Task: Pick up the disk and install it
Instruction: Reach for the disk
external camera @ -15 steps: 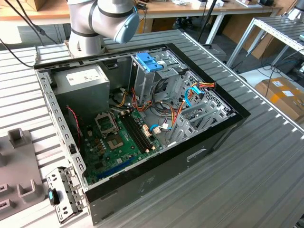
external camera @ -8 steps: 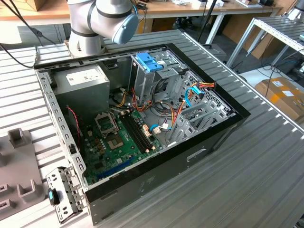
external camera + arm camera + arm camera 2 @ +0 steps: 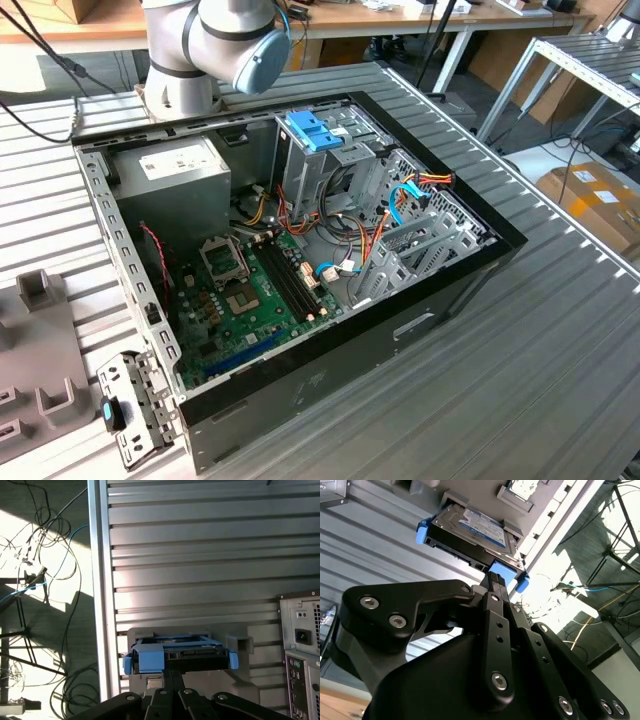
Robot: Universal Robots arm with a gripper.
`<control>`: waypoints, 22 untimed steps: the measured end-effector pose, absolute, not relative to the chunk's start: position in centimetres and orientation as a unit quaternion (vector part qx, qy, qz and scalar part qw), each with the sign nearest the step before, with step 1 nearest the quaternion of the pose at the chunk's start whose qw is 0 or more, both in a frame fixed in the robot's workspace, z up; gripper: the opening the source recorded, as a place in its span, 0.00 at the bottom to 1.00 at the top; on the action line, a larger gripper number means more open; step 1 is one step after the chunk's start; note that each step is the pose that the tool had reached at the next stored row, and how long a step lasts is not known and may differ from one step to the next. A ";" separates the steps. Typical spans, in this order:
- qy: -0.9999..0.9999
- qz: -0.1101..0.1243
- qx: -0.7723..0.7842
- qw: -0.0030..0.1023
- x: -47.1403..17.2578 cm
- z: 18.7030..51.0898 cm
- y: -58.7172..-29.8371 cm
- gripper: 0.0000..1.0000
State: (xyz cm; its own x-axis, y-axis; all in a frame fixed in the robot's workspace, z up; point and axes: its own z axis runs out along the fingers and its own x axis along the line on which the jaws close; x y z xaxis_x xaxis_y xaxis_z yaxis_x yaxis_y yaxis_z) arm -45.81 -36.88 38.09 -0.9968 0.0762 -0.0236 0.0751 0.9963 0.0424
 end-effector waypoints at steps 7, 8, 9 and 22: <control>0.999 0.019 0.039 -0.016 -45.8 38.0 -36.9 0.11; 0.999 0.019 0.038 -0.016 -45.8 37.9 -36.9 0.11; 0.999 0.019 0.038 -0.016 -45.8 37.8 -36.9 0.11; 0.999 0.017 0.039 -0.019 -45.8 36.7 -36.9 0.11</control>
State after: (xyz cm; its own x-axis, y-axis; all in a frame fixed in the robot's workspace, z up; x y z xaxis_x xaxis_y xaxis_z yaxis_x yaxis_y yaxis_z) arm -45.76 -36.88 36.70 -0.9963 0.0763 0.0397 0.0776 0.9965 0.0316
